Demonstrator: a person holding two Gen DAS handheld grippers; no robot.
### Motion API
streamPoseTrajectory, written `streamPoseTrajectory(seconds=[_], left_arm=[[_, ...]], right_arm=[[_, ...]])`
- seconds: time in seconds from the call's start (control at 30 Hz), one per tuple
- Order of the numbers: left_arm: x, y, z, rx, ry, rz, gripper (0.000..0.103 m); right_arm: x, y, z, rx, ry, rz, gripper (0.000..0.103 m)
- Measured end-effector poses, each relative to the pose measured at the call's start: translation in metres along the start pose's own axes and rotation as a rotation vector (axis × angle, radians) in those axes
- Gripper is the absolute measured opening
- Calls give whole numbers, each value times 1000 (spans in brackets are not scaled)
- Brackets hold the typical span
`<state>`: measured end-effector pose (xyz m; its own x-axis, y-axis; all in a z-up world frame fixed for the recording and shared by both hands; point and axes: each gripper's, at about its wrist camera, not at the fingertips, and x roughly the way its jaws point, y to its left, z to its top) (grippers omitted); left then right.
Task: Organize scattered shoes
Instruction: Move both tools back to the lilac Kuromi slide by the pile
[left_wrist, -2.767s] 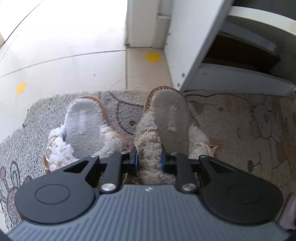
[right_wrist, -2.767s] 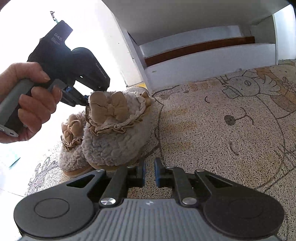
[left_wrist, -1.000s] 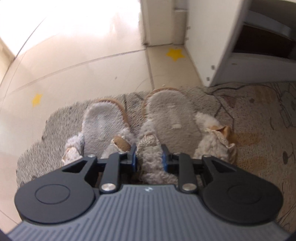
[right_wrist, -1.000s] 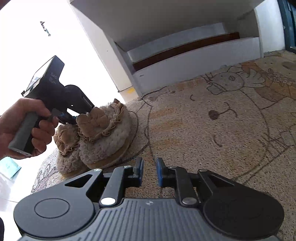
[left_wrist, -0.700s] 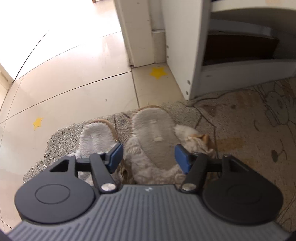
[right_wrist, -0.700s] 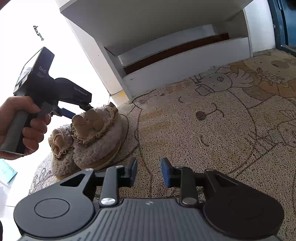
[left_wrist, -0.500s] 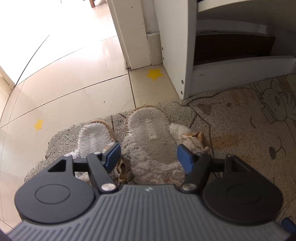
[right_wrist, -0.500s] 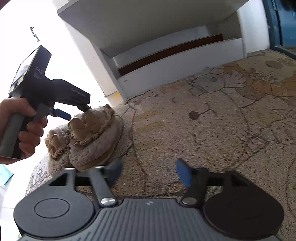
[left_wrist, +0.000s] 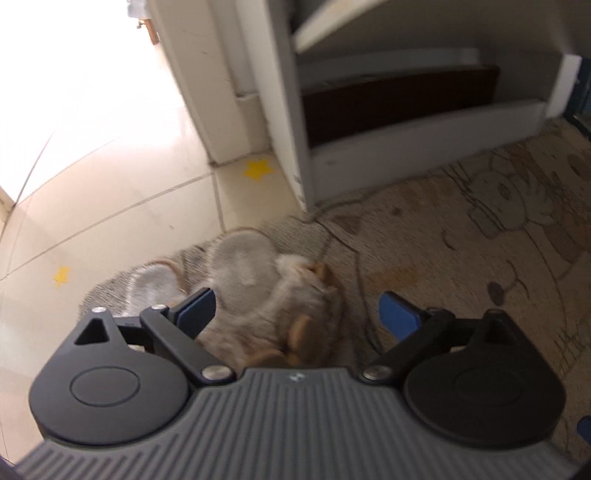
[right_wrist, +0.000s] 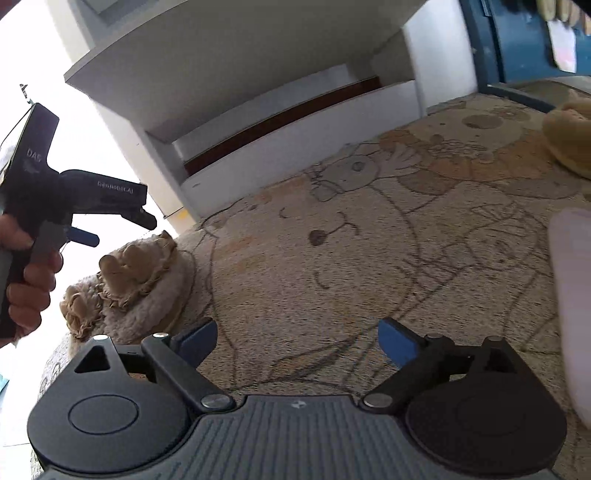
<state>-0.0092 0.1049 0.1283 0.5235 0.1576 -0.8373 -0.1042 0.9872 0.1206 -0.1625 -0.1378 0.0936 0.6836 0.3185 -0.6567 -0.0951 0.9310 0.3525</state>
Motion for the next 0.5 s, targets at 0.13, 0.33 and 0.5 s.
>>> streamPoseTrajectory(seconds=[0.13,0.33,0.5], left_arm=[[-4,-22,-7,40,14,-49,97],[-13,-57,-18,111,27,-133,98],[-18,-90,-31,173,55,-210,100]], right_arm=[[-12,-10,-2,19,-14,-32,96],[-33,-31,-6,76,-45,-93,96],[-54,-53,-11,137,-81,-149,97]])
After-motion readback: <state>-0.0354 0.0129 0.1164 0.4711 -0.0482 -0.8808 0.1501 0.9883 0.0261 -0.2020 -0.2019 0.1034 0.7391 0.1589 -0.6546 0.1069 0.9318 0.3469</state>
